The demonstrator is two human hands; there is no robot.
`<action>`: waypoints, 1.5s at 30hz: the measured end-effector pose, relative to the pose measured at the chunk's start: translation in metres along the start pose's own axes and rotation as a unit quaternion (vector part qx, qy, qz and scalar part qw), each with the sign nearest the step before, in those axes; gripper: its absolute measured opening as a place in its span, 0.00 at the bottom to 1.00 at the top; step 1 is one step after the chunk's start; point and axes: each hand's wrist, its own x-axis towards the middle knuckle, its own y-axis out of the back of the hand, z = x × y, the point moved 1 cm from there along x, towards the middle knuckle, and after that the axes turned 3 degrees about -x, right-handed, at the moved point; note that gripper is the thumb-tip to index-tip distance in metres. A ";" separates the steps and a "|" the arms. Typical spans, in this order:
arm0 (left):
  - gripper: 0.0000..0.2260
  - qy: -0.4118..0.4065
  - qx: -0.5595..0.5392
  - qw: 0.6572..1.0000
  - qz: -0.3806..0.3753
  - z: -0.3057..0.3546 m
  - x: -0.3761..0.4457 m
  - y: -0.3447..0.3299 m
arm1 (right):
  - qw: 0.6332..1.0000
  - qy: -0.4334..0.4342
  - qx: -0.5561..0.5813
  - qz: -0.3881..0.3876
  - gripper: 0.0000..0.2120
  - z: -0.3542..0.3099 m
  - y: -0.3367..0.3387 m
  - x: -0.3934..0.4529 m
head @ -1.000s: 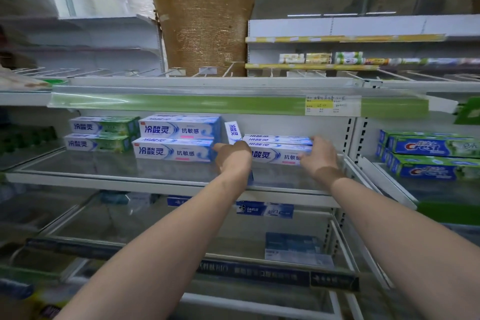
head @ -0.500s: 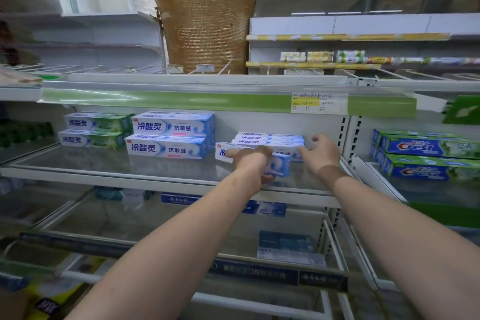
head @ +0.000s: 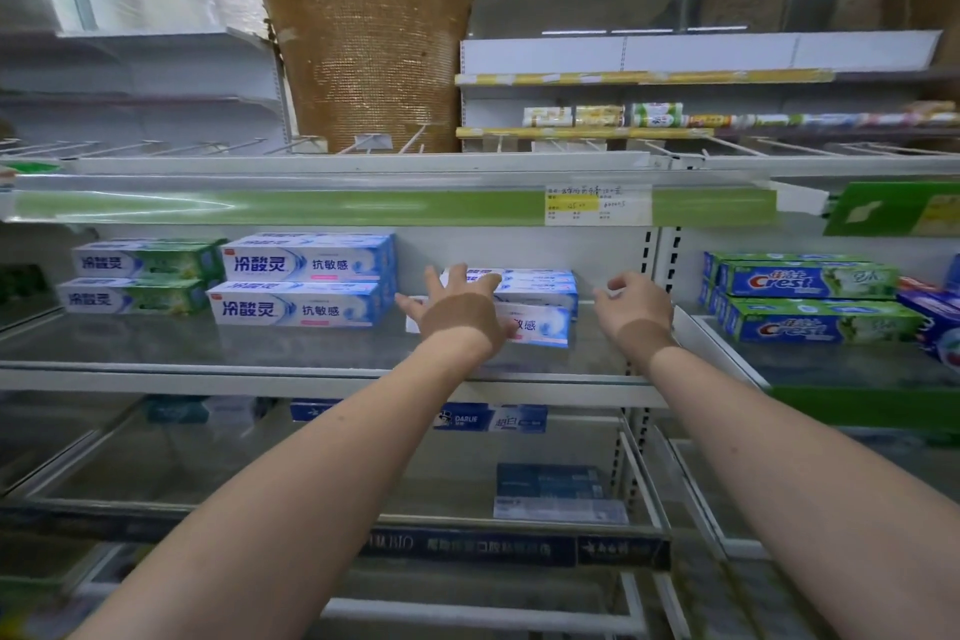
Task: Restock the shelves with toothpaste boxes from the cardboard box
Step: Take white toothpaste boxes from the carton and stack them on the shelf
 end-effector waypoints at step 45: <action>0.38 0.066 -0.277 0.957 0.059 -0.030 0.047 -0.031 | 0.975 0.090 -0.204 -0.009 0.14 0.023 0.022 0.018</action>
